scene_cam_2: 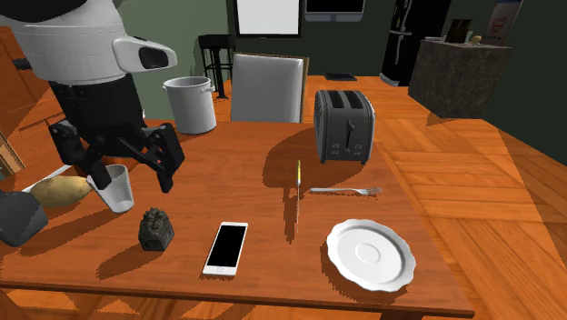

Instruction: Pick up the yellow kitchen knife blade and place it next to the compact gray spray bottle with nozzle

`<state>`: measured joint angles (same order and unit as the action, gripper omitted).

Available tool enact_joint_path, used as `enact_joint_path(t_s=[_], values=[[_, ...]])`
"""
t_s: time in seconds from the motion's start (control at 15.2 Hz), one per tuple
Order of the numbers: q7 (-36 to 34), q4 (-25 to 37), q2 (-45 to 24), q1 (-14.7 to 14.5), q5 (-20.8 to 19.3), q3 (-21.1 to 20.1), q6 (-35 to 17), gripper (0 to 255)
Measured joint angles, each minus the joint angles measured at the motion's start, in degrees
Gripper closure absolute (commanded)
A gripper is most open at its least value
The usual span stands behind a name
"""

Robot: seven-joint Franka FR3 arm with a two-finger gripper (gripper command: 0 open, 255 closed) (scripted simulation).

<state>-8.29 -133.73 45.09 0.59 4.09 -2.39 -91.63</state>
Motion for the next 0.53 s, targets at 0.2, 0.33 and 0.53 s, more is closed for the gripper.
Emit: enact_joint_path(t_s=[0.2,0.33,0.53], values=[[0.94,-0.23,-1.53,0.38,-0.61,0.77,-1.62,0],[2.21,-0.18,-4.20,0.93,-1.40,1.83,-4.08,0],[4.93,-0.14,-8.52,2.03,-2.92,4.17,-8.09,0]])
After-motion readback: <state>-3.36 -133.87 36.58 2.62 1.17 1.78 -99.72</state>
